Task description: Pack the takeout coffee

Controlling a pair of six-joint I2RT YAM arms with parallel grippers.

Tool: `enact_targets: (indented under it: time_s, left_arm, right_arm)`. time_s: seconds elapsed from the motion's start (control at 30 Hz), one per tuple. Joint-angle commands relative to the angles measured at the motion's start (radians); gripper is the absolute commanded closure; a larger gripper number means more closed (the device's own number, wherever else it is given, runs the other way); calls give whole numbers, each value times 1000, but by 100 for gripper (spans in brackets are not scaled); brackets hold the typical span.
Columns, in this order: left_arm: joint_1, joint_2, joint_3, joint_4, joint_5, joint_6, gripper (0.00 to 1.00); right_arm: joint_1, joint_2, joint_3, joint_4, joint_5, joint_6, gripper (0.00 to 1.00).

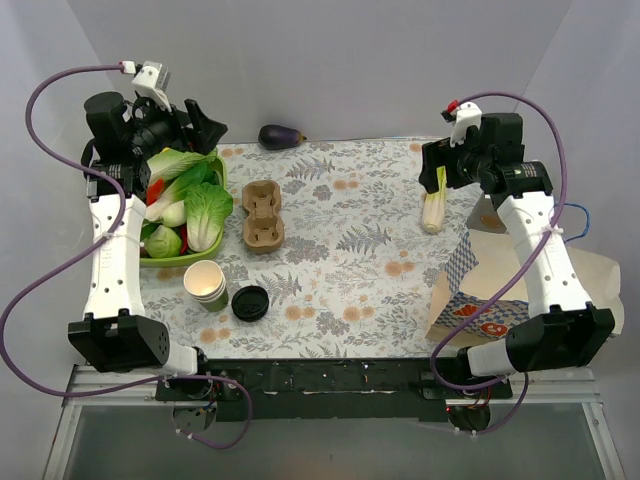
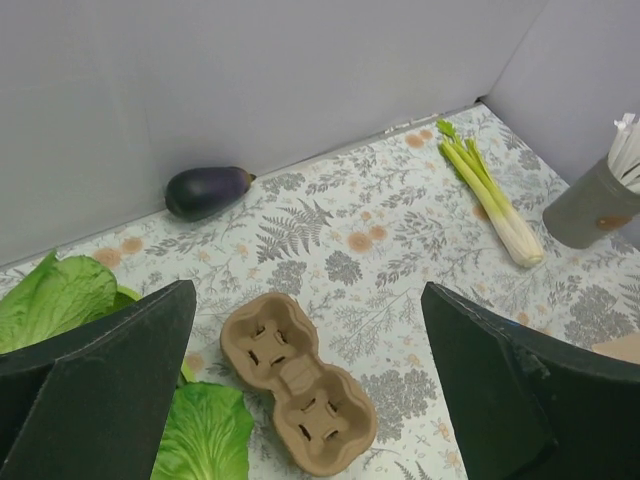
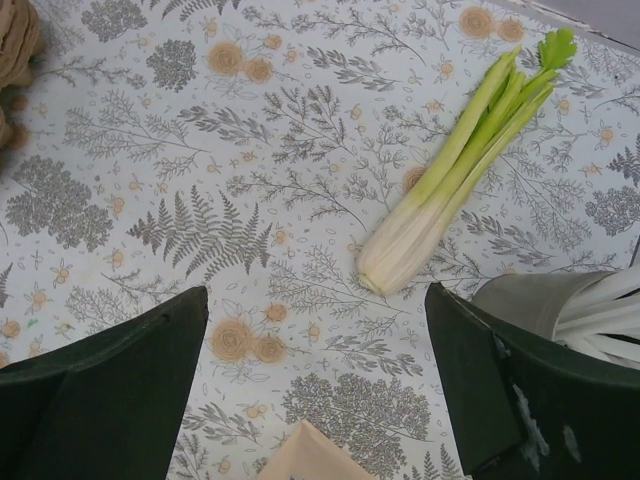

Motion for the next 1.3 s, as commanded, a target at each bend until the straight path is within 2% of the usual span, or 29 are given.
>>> enact_targets:
  time_s: [0.0, 0.1, 0.13, 0.2, 0.23, 0.3, 0.43, 0.63, 0.77, 0.83, 1.0, 1.27]
  left_arm:
    - [-2, -9, 5, -101, 76, 92, 2]
    - [-1, -10, 63, -284, 98, 259, 2]
    - [-2, -10, 80, -400, 98, 309, 2]
    - [1, -3, 132, -524, 89, 437, 2]
    - [-1, -1, 148, -644, 79, 475, 2]
    - [-1, -1, 160, -750, 18, 545, 2]
    - [1, -27, 91, -954, -106, 669, 14]
    - [1, -116, -62, -973, -149, 635, 21]
    - [1, -145, -153, -975, -203, 650, 26]
    - [-1, -150, -188, -975, -232, 665, 29]
    - [1, -147, -303, -976, -335, 671, 35]
    - [2, -118, -325, -973, -421, 684, 37]
  right_arm:
    - [-2, -4, 45, -4, -108, -101, 3]
    - [18, 17, 118, -115, -280, -273, 2]
    - [33, 22, 129, -143, -294, -291, 3]
    - [109, 29, 140, -194, -267, -313, 3]
    - [139, 31, 137, -217, -264, -322, 4]
    - [238, 11, 102, -234, -246, -343, 8]
    - [375, -41, -38, -249, -224, -391, 18]
    - [404, -73, -210, -367, -298, -463, 42]
    - [403, -150, -315, -370, -210, -477, 57]
    - [389, -176, -378, -369, -164, -475, 58]
    - [282, -233, -446, -366, -175, -433, 62]
    - [234, -279, -523, -370, -159, -440, 63]
